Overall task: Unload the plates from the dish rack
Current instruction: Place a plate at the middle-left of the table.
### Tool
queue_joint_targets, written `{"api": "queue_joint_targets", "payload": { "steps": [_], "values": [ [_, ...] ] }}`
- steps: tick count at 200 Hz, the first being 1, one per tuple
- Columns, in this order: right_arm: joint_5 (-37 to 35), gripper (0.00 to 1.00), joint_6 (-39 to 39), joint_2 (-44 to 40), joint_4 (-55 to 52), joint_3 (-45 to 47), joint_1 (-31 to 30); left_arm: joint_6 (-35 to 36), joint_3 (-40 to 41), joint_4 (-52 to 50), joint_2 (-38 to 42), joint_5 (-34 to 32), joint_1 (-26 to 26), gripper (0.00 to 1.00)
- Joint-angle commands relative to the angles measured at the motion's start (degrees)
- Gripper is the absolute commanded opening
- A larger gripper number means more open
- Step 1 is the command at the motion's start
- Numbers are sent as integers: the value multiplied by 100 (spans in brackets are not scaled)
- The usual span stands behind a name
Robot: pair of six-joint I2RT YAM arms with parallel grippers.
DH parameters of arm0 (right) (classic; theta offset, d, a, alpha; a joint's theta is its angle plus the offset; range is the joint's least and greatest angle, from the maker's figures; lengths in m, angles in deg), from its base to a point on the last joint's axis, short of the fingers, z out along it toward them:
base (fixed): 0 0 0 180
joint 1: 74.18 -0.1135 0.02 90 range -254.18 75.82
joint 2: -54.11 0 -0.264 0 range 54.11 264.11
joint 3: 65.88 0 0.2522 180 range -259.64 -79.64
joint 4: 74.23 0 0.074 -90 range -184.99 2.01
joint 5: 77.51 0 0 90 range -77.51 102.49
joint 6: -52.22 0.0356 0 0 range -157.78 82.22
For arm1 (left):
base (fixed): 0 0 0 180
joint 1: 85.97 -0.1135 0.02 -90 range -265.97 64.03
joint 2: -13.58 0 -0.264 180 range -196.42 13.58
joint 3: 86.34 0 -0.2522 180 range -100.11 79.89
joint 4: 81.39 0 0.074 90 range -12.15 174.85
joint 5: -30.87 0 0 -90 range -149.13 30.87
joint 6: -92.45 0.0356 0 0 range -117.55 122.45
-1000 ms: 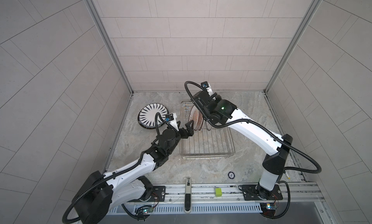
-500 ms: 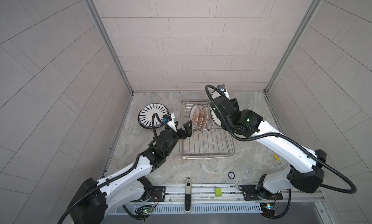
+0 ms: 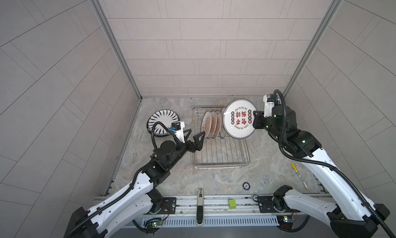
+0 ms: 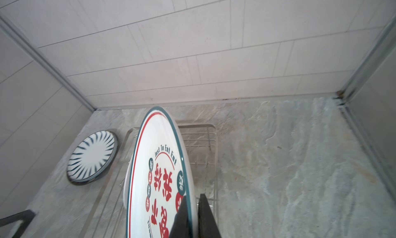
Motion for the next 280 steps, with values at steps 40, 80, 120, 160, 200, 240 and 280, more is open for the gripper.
{"api": "queue_joint_targets", "payload": {
  "steps": [40,80,120,160,200,240,280],
  "values": [
    [2016,1,951,-325,1651,750,21,-1009,-59,726,-676,511,26,100],
    [2278,0,1376,-252,2308,1209,25,-1600,-110,1022,-1038,452,26,95],
    [2222,1,1588,-319,2794,1669,26,-1985,-108,955,-1123,84,29,67],
    [2161,1,1692,-291,3141,1961,17,-2192,-198,917,-1305,262,27,45],
    [2234,1,1750,-168,3313,2003,12,-2339,-288,1084,-1597,597,26,33],
    [2230,0,1742,-32,3330,1988,-12,-2395,-280,1160,-1626,648,27,23],
    [2199,1,1713,75,3308,1986,-39,-2457,-222,1158,-1534,629,29,8]
  ]
}}
